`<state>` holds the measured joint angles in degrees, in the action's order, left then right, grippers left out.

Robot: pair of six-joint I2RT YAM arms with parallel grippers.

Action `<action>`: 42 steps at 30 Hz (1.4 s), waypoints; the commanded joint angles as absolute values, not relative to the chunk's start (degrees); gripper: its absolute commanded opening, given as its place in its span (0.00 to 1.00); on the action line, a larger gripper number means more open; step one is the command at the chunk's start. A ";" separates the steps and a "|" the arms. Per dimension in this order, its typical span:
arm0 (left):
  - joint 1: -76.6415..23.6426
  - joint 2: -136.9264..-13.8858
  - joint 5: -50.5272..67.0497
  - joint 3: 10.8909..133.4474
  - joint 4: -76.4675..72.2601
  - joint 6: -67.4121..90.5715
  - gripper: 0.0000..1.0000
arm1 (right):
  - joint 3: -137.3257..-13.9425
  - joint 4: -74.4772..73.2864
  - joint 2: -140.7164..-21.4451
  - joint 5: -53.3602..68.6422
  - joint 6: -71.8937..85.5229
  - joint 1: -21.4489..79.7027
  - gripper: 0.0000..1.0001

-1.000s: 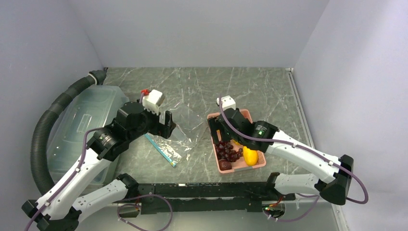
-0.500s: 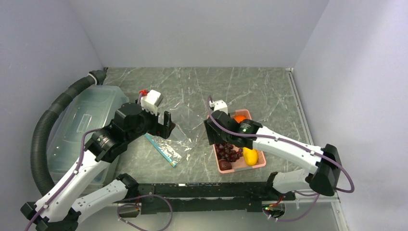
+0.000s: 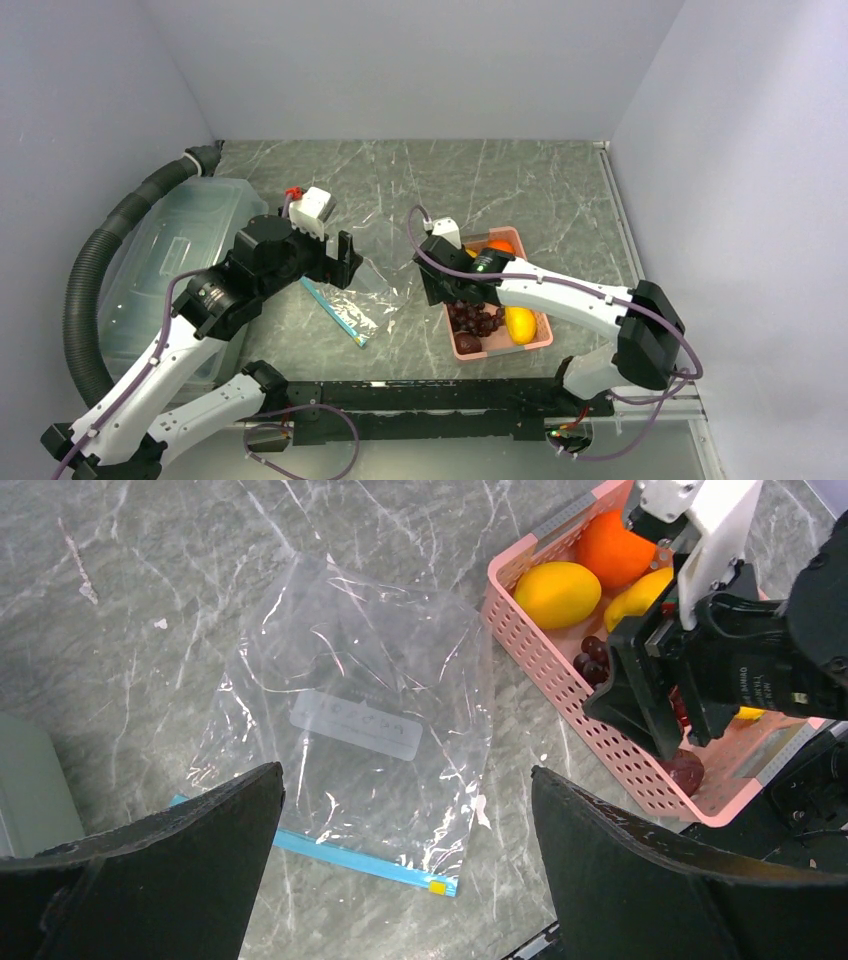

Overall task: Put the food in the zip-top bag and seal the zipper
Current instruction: Move the bin to the center of the board.

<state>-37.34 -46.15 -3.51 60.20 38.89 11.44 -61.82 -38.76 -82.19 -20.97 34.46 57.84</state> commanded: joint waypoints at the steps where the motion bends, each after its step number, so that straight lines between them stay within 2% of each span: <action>1: -37.50 -45.36 -4.31 60.11 38.32 10.38 0.99 | -60.85 -35.75 -83.24 -22.25 35.94 58.07 0.54; 7: -37.48 -45.26 -4.39 60.03 38.24 10.37 0.99 | -59.81 -34.06 -85.17 -21.80 36.36 58.10 0.48; 15: -37.48 -45.59 -4.22 60.03 38.15 10.28 0.99 | -59.50 -32.93 -87.77 -22.53 36.68 58.08 0.37; 21: -37.47 -46.04 -4.30 59.96 38.23 10.27 0.99 | -60.45 -32.61 -90.25 -22.82 36.30 58.01 0.21; 26: -37.50 -46.38 -4.44 59.83 38.14 10.15 0.99 | -61.03 -32.73 -91.34 -24.04 35.83 57.93 0.00; 42: -37.51 -47.28 -5.01 59.81 38.32 9.98 0.99 | -59.50 -33.30 -87.30 -27.71 35.74 52.43 0.00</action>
